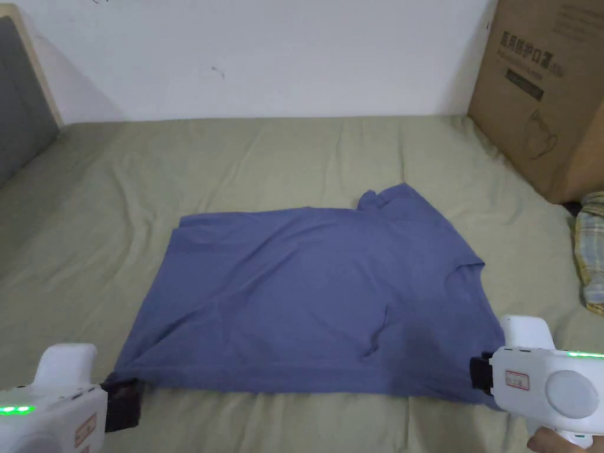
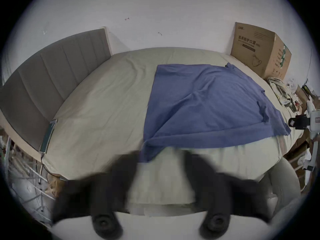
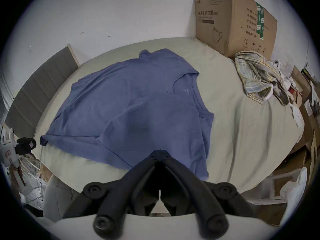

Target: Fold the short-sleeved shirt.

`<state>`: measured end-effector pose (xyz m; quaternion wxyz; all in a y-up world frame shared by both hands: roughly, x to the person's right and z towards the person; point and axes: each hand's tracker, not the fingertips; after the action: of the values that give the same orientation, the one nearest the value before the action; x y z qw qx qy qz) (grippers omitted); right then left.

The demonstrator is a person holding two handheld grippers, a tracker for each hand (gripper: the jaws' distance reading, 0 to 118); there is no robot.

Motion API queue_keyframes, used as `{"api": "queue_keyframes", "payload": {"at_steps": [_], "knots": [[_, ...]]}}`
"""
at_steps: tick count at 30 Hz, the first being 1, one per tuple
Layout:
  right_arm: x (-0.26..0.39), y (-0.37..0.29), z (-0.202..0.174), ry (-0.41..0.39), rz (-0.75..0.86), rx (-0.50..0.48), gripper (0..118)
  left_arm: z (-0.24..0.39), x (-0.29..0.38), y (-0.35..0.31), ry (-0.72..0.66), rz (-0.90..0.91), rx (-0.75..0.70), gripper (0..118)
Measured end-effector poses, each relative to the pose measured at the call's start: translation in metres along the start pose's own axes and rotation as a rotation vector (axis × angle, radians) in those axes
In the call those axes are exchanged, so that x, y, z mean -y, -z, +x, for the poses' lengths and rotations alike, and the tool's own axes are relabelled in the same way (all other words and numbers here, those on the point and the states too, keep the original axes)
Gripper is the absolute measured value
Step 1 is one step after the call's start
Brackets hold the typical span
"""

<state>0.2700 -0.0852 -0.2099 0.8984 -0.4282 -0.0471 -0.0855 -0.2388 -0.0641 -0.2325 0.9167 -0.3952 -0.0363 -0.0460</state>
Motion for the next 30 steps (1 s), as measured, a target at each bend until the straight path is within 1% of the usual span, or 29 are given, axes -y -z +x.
{"api": "queue_keyframes", "payload": {"at_steps": [1, 2, 3, 5, 9, 10, 11, 13, 14, 15, 16, 17, 20, 23, 25, 26, 27, 28, 29, 30], "knots": [[0.001, 0.002, 0.001, 0.004, -0.006, -0.005, 0, -0.002, 0.004, 0.003, 0.004, -0.016, 0.0, 107], [0.002, 0.004, 0.002, 0.014, -0.012, -0.021, 0, -0.003, 0.008, 0.003, 0.003, -0.01, -0.001, 115], [0.002, 0.006, 0.003, 0.028, -0.022, -0.029, 0, -0.005, 0.009, 0.003, 0.004, -0.005, -0.002, 111], [0.004, 0.006, 0.002, 0.035, -0.026, -0.035, 0, -0.007, 0.01, 0.014, -0.001, -0.032, -0.009, 110], [0.006, 0.005, 0.0, 0.008, -0.028, -0.026, 0, -0.011, 0.005, 0.038, -0.021, -0.022, -0.002, 109], [0.006, 0.004, 0.0, 0.008, -0.031, -0.028, 0, -0.012, 0.003, 0.045, -0.041, -0.026, -0.001, 105], [0.007, 0.005, 0.001, 0.012, -0.034, -0.03, 0, -0.015, 0.002, 0.054, -0.068, -0.031, 0.022, 93], [0.009, 0.007, 0.004, 0.033, -0.046, -0.031, 0, -0.019, 0.004, 0.071, -0.128, -0.07, 0.049, 30], [0.01, 0.007, 0.006, 0.046, -0.053, -0.03, 0, -0.019, 0.006, 0.078, -0.14, -0.104, 0.028, 7], [0.011, 0.007, 0.008, 0.051, -0.058, -0.029, 0, -0.018, 0.008, 0.076, -0.137, -0.078, 0.001, 5], [0.013, 0.005, 0.01, 0.053, -0.059, -0.028, 0, -0.017, 0.01, 0.071, -0.158, -0.044, 0.024, 4], [0.014, 0.004, 0.012, 0.053, -0.059, -0.024, 0, -0.015, 0.008, 0.068, -0.15, -0.052, 0.019, 4], [0.013, -0.001, 0.02, 0.047, -0.057, -0.006, 0, -0.009, 0.001, 0.057, -0.072, -0.013, -0.007, 3], [0.01, -0.008, 0.026, 0.061, -0.018, -0.007, 1, -0.005, -0.008, 0.051, -0.052, -0.006, -0.006, 3], [0.007, -0.011, 0.026, 0.056, -0.004, 0.0, 11, -0.005, -0.012, 0.049, -0.049, -0.002, -0.01, 3], [0.004, -0.01, 0.025, 0.037, -0.012, 0.013, 11, -0.004, -0.014, 0.048, -0.05, -0.004, -0.01, 3], [0.002, -0.008, 0.025, 0.017, -0.014, 0.034, 39, -0.004, -0.014, 0.048, -0.052, -0.004, -0.01, 3], [0.001, -0.005, 0.025, 0.0, -0.014, 0.053, 64, -0.005, -0.014, 0.05, -0.054, -0.007, -0.01, 3], [0.0, -0.002, 0.025, -0.005, -0.015, 0.059, 76, -0.005, -0.014, 0.049, -0.055, -0.01, -0.009, 3], [-0.001, 0.002, 0.026, -0.008, -0.022, 0.063, 75, -0.004, -0.013, 0.049, -0.054, -0.012, -0.01, 3]]}}
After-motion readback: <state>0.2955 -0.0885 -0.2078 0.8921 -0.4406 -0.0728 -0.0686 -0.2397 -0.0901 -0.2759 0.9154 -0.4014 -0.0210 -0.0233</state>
